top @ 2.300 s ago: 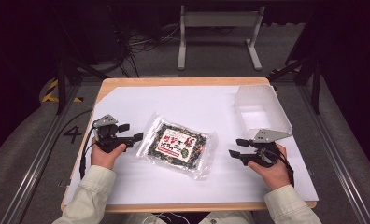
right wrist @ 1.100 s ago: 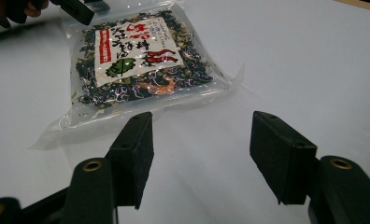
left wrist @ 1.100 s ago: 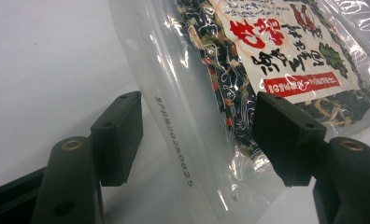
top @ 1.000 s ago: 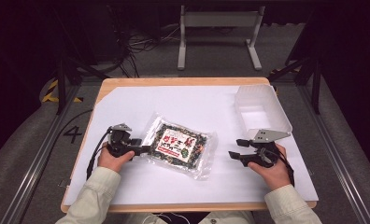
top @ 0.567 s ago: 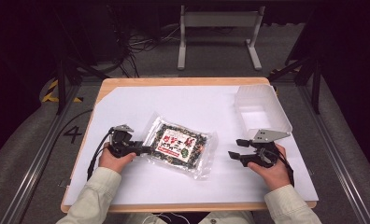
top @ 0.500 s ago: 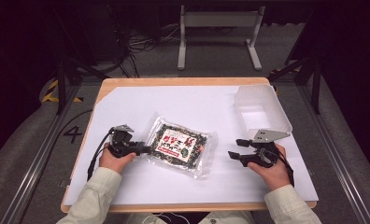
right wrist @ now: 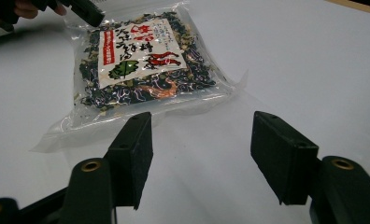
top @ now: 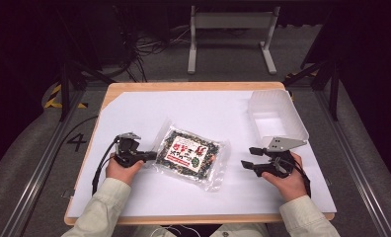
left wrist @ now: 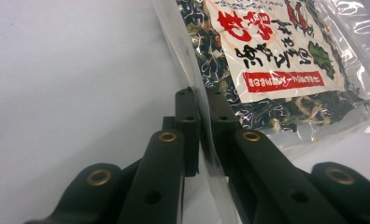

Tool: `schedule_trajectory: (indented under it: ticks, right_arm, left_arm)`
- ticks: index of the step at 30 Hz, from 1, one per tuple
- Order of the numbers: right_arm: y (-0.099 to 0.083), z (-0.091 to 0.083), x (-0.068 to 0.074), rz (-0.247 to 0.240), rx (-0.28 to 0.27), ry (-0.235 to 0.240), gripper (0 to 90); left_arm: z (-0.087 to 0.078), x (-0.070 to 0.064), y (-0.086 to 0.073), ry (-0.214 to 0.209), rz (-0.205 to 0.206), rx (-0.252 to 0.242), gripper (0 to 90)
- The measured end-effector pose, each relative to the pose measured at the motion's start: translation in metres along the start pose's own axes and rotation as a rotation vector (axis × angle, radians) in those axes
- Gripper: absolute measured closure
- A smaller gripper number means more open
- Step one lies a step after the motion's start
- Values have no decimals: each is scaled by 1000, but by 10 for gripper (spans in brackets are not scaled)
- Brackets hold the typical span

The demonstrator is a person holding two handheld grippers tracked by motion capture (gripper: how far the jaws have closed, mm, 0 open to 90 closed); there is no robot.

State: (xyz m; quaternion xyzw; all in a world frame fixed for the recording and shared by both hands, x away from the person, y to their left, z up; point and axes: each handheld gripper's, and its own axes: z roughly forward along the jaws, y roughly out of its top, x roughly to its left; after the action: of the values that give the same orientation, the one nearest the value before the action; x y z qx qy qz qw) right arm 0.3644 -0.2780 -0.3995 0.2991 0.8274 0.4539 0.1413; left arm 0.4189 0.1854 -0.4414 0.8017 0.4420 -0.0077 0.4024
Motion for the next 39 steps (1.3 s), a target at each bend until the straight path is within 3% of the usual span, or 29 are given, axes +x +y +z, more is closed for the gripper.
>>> schedule_trajectory:
  ticks: [4, 8, 15, 22, 29, 31, 39]
  right_arm:
    - [0, 0, 0, -1, 0, 0, 389]
    - [0, 0, 0, 0, -1, -2, 388]
    - [0, -2, -1, 3, -5, -5, 390]
    - [2, -4, 0, 2, -16, -10, 392]
    - [4, -7, 0, 1, -28, -13, 393]
    - [5, -8, 0, -1, -31, -14, 393]
    - [10, -11, 2, -13, -50, -20, 395]
  left_arm:
    - [-1, 0, 0, -8, -11, -22, 892]
    - [-8, -3, 2, -30, -13, -83, 894]
    - [-30, -19, 10, -83, 28, -183, 896]
    - [-44, -31, 16, -107, 60, -236, 897]
    - [-63, -42, 23, -131, 114, -297, 897]
    - [-71, -49, 26, -131, 149, -319, 897]
    - [-94, -67, 36, -94, 240, -365, 897]
